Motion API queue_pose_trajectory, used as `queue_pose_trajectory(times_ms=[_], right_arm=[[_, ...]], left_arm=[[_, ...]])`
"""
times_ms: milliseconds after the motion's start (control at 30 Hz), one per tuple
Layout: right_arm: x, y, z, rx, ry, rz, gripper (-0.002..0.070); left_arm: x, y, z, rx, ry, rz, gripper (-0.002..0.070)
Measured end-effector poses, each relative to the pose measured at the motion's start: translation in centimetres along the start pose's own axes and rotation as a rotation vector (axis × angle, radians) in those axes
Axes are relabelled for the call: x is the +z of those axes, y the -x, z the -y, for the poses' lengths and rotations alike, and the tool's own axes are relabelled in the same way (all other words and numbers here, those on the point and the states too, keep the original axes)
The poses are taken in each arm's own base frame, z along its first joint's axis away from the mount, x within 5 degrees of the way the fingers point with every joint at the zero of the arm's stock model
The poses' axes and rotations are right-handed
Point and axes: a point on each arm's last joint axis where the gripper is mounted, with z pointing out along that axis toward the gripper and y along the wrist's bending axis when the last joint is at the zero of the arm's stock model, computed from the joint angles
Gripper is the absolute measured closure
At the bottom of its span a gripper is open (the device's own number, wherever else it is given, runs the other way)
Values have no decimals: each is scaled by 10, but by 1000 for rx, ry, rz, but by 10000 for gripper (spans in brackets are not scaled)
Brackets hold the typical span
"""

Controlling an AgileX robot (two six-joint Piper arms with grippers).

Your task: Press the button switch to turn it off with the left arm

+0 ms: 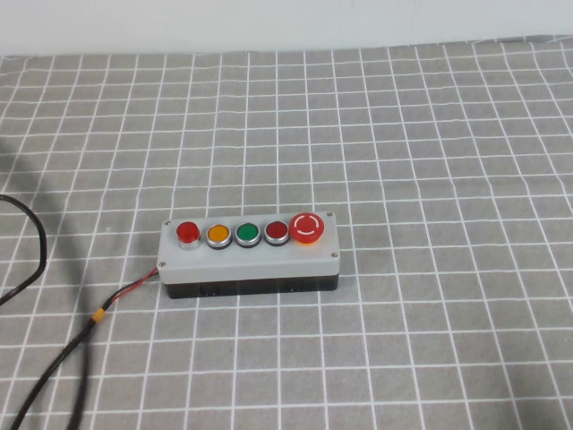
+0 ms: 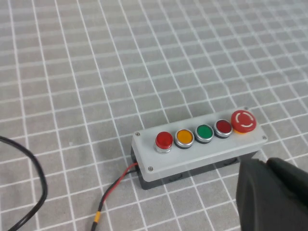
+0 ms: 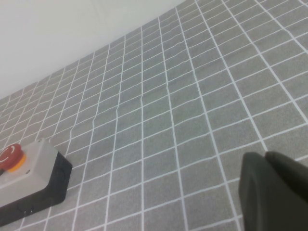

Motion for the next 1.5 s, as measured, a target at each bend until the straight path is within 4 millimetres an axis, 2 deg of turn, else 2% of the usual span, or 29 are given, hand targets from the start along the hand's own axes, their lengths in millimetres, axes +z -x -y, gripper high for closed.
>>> queue_pose_trajectory(times_ms=[200, 300, 367, 467, 733, 967, 1133, 1267, 1500], right_arm=[[0, 0, 0, 0, 0, 0, 694], [0, 0, 0, 0, 0, 0, 694], [0, 0, 0, 0, 0, 0, 694], [0, 0, 0, 0, 0, 0, 694], [0, 0, 0, 0, 0, 0, 694], [0, 0, 0, 0, 0, 0, 694], [0, 0, 0, 0, 0, 0, 694], [0, 0, 0, 0, 0, 0, 694], [0, 0, 0, 0, 0, 0, 694]], left_arm=[[-52, -44, -1, -23, 43, 135, 678], [-65, -65, -1, -38, 47, 190, 678], [-64, -77, -2, -43, 47, 214, 678], [-58, -89, -3, -57, 45, 235, 678], [-31, -110, -5, -68, 54, 125, 678], [-24, -112, -14, 0, 147, 141, 678], [-1, -124, -18, 41, 170, 171, 678], [21, -148, -19, 52, 149, 223, 678], [54, -207, -19, 47, 107, 310, 678]])
